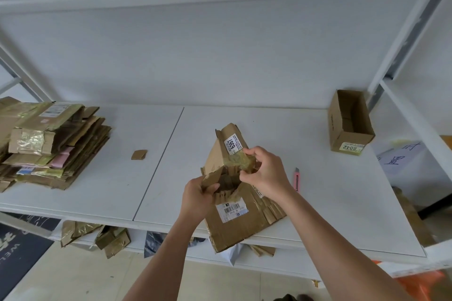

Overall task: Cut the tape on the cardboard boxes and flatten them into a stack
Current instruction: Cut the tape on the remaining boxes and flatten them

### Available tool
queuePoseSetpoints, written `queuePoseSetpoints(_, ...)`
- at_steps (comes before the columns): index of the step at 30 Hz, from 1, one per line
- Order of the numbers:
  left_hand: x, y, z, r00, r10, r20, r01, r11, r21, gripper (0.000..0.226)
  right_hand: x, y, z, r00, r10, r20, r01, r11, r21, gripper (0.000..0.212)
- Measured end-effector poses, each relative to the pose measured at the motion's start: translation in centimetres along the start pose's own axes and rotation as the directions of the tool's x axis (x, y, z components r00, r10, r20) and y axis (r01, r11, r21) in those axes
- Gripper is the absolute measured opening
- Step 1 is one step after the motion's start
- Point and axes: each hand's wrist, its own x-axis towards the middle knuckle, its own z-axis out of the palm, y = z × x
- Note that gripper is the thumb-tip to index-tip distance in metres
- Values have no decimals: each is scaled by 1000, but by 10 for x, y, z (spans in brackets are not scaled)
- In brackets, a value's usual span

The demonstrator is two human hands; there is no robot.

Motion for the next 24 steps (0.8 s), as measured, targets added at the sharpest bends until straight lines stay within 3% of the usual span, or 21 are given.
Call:
queuePoseSetpoints(7, 1, 6, -2, 1000, 21, 6, -21, 999, 26, 25, 2, 3, -7, 999, -11, 32, 11, 1000, 27, 62)
queuePoseSetpoints(11, 4, 22, -21, 997, 54, -57, -58, 995, -81, 32, -1, -6, -13, 995, -68, 68, 61, 993, 96, 53)
queuePoseSetpoints(15, 5, 37, -35, 992, 81, -92, -100, 969, -224, 20, -2, -7, -12, 971, -229, -62, 229, 973, -11, 35)
queuePoseSetpoints(20, 6, 29, -39, 997, -34, -67, 9, 941, -338, 10, -1, -10, -2, 900, -420, -116, 390, 896, -211, 25)
queuePoseSetpoints(22, 7, 20, -37, 993, -100, -65, 75, 947, -311, 6, -2, -7, 7, 908, -412, -80, 374, 880, -291, 25)
queuePoseSetpoints(24, 4, 16, -33, 969, -137, -207, 106, 982, -157, 18, -4, -3, 17, 923, -379, -66, 342, 887, -309, 26)
